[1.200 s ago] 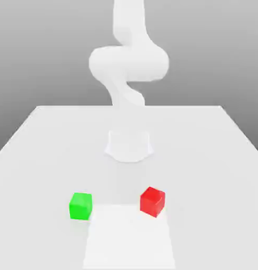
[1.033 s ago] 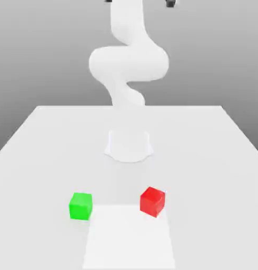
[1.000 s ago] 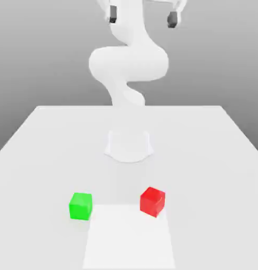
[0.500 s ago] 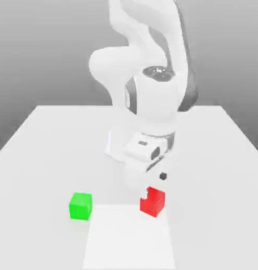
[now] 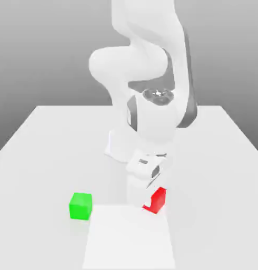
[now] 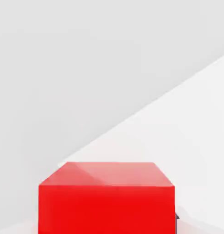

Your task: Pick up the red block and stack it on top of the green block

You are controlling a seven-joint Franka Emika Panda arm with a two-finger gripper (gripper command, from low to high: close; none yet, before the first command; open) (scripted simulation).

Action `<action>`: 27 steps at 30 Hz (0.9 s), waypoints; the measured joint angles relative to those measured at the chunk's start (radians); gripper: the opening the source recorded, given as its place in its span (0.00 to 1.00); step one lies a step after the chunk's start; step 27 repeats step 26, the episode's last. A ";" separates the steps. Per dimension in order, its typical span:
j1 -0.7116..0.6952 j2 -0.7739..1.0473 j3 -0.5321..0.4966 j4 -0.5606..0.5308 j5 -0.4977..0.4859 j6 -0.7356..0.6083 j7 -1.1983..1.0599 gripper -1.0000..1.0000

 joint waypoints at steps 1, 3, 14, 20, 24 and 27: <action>-0.002 -0.036 0.000 -0.005 -0.007 -0.031 0.005 0.00; -0.006 -0.108 0.001 -0.015 -0.016 -0.093 0.011 0.00; -0.369 -0.229 -0.173 0.038 -0.111 -0.263 0.246 0.00; -0.387 -0.087 -0.212 0.054 -0.046 -0.138 0.224 0.00; -0.373 0.015 -0.203 0.057 0.029 -0.042 0.173 1.00; -0.373 0.015 -0.203 0.057 0.029 -0.042 0.173 1.00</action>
